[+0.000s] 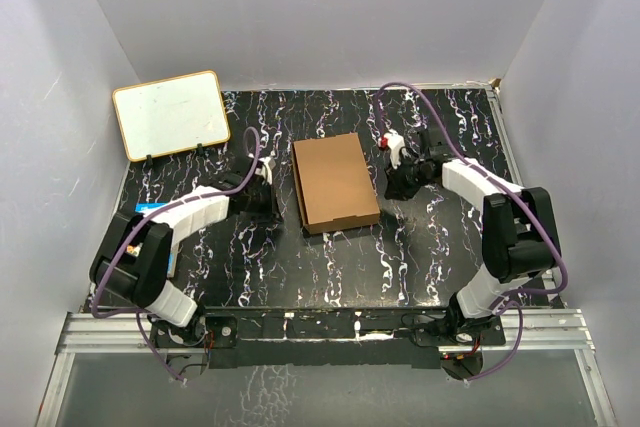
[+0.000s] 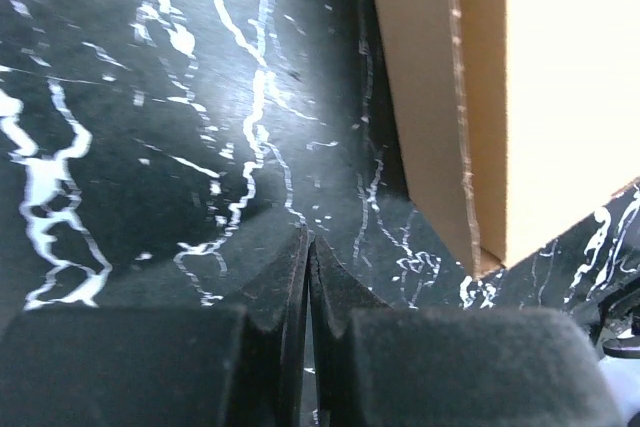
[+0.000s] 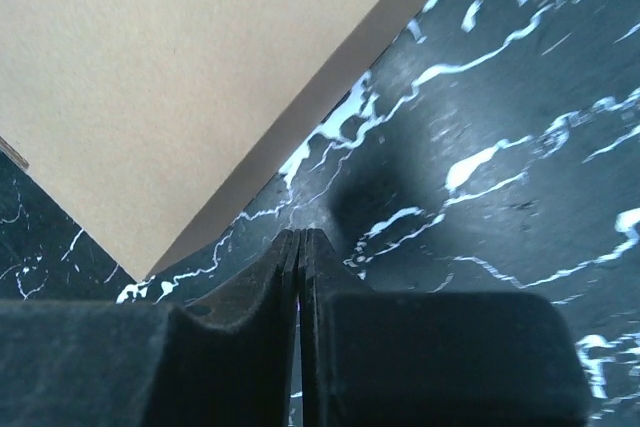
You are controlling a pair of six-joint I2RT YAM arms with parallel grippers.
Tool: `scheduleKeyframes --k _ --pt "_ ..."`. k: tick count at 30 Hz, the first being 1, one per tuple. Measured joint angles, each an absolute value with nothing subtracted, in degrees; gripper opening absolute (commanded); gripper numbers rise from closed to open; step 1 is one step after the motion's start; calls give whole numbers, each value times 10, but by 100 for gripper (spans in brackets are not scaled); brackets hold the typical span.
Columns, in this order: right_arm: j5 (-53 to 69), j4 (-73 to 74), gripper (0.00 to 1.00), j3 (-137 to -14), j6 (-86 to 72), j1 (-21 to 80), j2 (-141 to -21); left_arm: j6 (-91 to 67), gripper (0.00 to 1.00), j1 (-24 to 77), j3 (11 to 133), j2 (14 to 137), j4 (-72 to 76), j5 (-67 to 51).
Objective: Fold the paper box
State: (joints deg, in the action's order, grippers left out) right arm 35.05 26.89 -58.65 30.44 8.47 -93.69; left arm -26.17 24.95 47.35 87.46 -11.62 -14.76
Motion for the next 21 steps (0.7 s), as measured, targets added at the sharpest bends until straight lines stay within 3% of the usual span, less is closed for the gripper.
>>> scheduleKeyframes --k 9,21 --pt "270 255 8 -533 249 182 -934 -340 0 357 545 957 -134 -106" --pt "223 231 10 -497 218 187 -879 -374 3 386 586 961 -217 -24"
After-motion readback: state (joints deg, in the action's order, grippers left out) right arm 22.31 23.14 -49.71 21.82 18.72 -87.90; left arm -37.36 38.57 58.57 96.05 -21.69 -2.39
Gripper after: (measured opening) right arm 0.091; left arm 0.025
